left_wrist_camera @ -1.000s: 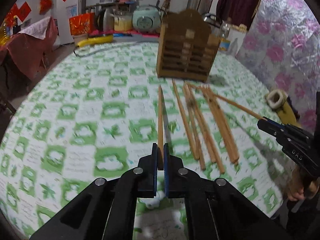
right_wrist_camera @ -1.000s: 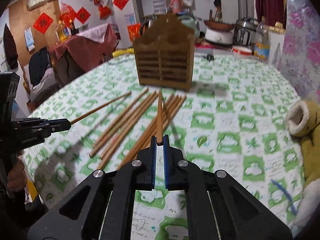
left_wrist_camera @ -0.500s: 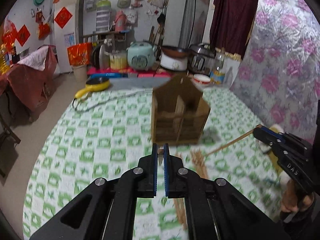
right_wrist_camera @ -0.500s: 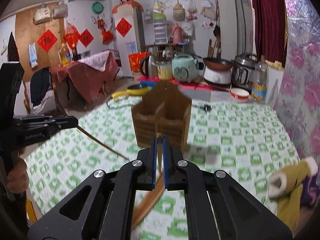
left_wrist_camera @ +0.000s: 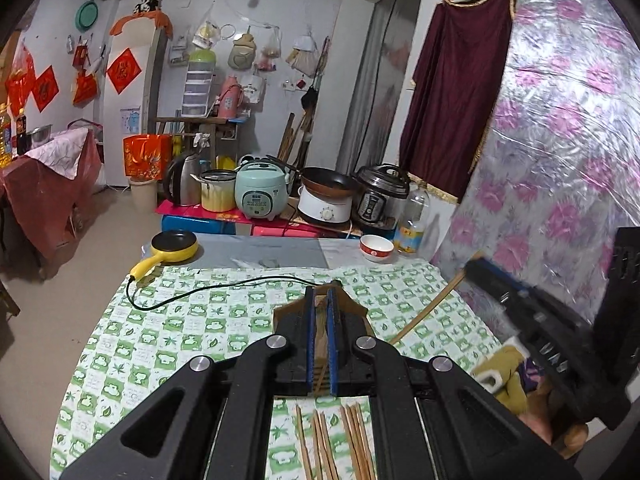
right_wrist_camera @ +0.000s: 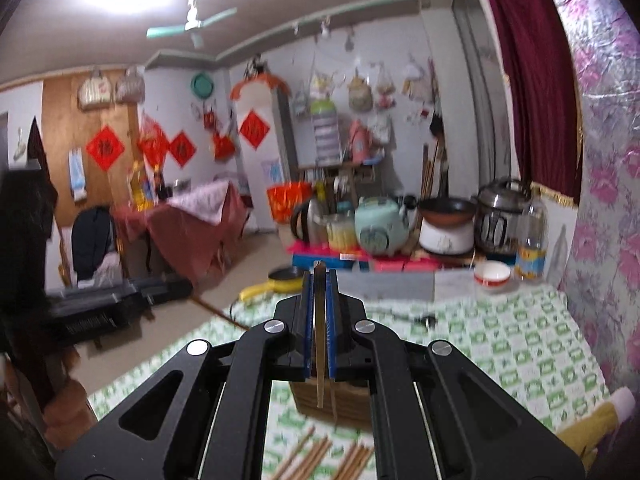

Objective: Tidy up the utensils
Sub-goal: 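Carry the left tool's chopstick into the wooden holder and open while the right tool does likewise, then move both open tools back over the remaining chopsticks, then close the left tool on a chopstick while the right tool grasps another chopstick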

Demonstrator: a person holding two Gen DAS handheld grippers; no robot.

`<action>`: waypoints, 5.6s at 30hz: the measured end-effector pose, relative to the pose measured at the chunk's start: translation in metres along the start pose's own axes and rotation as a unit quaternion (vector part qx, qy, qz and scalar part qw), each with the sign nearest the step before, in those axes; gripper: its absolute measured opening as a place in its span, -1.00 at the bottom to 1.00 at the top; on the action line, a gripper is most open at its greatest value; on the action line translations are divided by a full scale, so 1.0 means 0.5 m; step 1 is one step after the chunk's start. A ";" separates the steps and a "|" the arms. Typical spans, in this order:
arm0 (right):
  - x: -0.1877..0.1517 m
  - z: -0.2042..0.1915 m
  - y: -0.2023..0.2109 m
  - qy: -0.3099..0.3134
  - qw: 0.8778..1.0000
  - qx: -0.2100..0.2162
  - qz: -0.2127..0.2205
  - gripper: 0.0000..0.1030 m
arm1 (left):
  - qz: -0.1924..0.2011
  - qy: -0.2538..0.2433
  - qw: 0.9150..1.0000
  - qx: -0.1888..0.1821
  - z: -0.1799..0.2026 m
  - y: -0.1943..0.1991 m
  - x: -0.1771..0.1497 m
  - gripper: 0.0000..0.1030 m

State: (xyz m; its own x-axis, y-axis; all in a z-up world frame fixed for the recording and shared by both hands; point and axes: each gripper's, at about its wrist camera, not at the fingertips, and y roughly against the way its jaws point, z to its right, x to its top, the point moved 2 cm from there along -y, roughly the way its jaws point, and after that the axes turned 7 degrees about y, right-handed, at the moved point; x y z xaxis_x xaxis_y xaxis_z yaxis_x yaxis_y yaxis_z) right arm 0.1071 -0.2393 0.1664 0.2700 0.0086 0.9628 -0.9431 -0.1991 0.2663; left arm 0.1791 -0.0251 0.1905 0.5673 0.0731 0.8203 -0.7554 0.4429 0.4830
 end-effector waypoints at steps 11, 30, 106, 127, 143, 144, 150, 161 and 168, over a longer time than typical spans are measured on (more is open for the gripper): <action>-0.040 0.073 -0.132 -0.010 0.999 -0.046 0.003 -0.87 | -0.068 0.014 0.997 0.027 -0.042 -0.180 -0.020 -0.89; -0.070 0.102 -0.132 -0.030 0.996 -0.079 -0.004 0.69 | -0.042 0.073 0.994 0.072 -0.105 -0.173 -0.010 0.75; -0.508 0.008 0.001 0.052 0.959 0.034 -0.277 0.88 | -0.279 -0.161 0.945 0.058 -0.127 -0.166 -0.543 0.91; -0.550 -0.066 -0.001 0.135 0.927 0.076 -0.341 0.88 | -0.269 -0.034 0.956 0.108 -0.222 -0.172 -0.507 0.91; -0.538 0.037 0.032 0.065 0.946 0.020 -0.316 0.63 | -0.258 -0.105 0.952 0.128 -0.179 -0.163 -0.521 0.91; -0.539 0.022 0.032 0.073 0.945 0.033 -0.316 0.58 | -0.255 -0.114 0.952 0.126 -0.171 -0.161 -0.523 0.91; -0.558 -0.018 0.006 0.087 0.929 0.069 -0.352 0.02 | -0.257 -0.131 0.951 0.112 -0.146 -0.166 -0.528 0.66; -0.560 0.056 0.015 -0.024 0.935 0.078 -0.345 -0.86 | -0.256 -0.120 0.958 0.050 -0.136 -0.145 -0.531 -0.89; -0.535 0.075 0.050 -0.025 0.953 0.052 -0.298 -0.87 | -0.228 -0.105 0.966 0.054 -0.145 -0.114 -0.517 -0.89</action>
State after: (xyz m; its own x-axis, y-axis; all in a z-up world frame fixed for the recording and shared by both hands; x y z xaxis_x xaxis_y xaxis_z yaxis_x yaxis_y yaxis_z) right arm 0.0185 -0.2832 -0.0860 0.7633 0.1042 0.6375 -0.5954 -0.2695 0.7569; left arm 0.0992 -0.0044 -0.0711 0.7786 -0.2965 0.5530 -0.4789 0.2886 0.8290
